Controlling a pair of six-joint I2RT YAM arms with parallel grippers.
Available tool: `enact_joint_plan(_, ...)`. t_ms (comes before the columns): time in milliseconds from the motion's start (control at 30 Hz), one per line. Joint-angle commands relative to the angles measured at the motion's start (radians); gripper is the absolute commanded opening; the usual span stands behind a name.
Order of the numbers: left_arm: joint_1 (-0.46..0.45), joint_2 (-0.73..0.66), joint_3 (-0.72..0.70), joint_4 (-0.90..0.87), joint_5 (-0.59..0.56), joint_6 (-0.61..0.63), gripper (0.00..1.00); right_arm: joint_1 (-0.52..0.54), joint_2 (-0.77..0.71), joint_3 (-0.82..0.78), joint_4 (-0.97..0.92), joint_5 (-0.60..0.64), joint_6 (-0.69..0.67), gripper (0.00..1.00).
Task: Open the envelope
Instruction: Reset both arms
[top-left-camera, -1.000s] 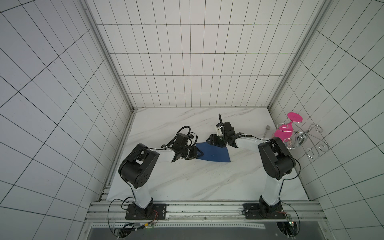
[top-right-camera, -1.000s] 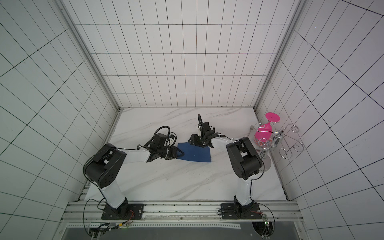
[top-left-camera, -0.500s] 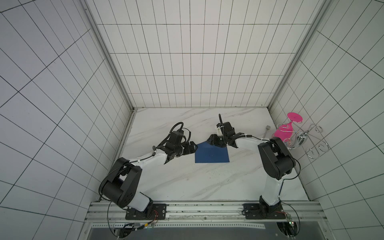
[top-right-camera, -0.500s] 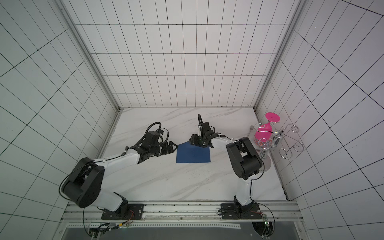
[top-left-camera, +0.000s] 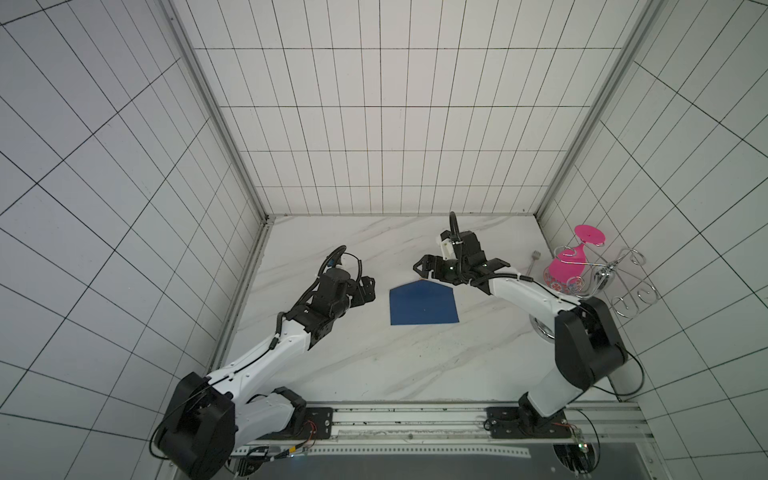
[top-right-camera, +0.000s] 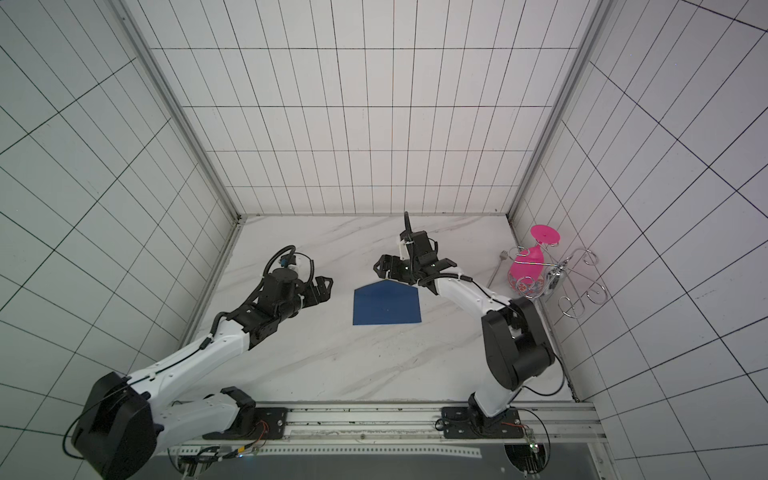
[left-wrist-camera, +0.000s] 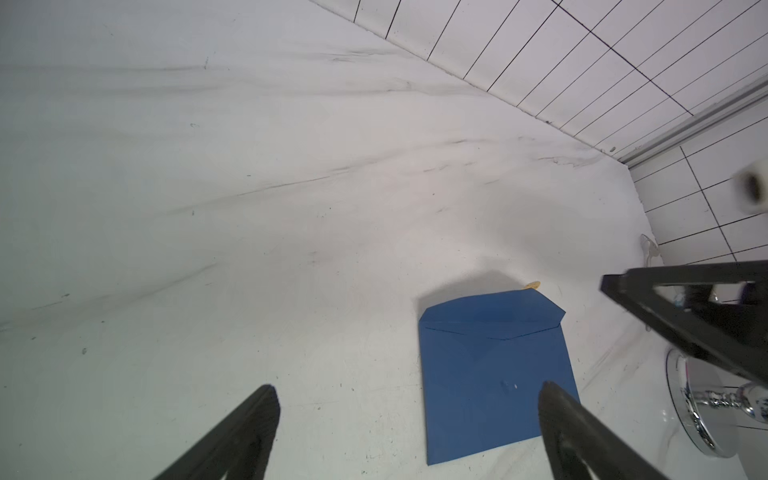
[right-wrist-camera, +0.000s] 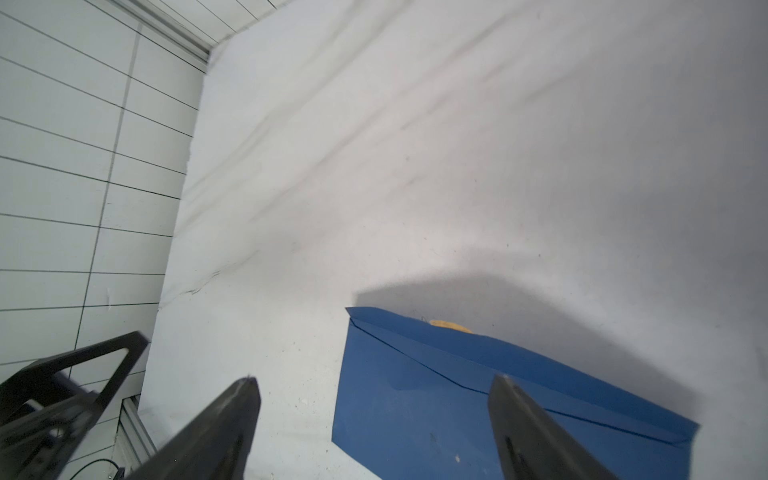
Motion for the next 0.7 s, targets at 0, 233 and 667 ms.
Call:
enact_joint_plan(0, -0.005, -0.022, -0.008, 0.037, -0.057, 0.022, 0.98, 0.005, -0.138, 0.006, -0.122, 0.131, -0.081, 0.99)
enact_joint_plan(233, -0.006, -0.063, -0.007, 0.039, -0.121, 0.057, 0.98, -0.046, -0.31, -0.043, -0.322, 0.528, -0.236, 0.99)
enact_joint_plan(667, -0.005, -0.149, -0.073, 0.071, -0.219, 0.161, 0.98, -0.208, -0.289, -0.556, 0.425, 0.992, -0.523, 0.98)
